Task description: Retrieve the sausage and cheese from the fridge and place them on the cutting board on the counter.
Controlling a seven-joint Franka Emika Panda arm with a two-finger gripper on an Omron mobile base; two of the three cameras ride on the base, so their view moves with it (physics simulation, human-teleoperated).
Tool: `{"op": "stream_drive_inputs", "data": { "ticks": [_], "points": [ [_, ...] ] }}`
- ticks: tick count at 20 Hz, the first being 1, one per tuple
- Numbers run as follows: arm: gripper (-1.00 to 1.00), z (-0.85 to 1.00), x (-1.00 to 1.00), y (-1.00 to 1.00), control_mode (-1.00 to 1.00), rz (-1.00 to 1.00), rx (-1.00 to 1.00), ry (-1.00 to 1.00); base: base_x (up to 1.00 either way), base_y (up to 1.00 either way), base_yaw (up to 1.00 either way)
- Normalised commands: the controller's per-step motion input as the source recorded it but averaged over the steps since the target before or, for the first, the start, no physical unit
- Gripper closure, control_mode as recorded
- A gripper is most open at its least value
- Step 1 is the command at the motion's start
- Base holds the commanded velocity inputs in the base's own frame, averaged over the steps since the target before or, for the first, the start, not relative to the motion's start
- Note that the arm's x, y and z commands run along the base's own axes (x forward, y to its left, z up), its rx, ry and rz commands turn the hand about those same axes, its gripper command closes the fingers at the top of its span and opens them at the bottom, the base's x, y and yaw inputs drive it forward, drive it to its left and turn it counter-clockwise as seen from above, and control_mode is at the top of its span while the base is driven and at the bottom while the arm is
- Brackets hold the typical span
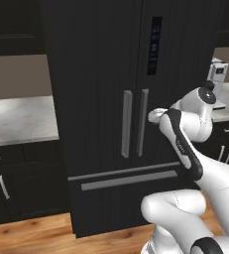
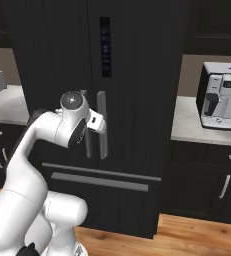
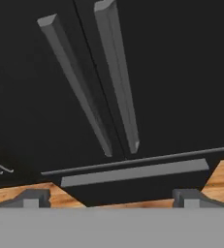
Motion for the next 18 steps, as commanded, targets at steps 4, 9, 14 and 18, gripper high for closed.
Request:
{"op": "stream_drive_inputs", "data": {
  "ticks": [4, 9, 14, 18],
  "points": [
    [-1.00, -0.01, 0.39, 0.00, -1.00, -0.04, 0.17, 0.12, 0.00, 0.00, 0.00],
    [-1.00, -0.08, 0.56, 0.00, -1.00, -0.03, 0.00, 0.02, 0.00, 0.00, 0.00],
    [-1.00, -0.17, 0.47, 0.00, -1.00, -0.03, -0.06, -0.01, 0.00, 0.00, 0.00],
    [-1.00, -0.13, 0.39, 0.00, -1.00, 0.00, -0.01, -0.08, 0.00, 0.00, 0.00]
  ]
}}
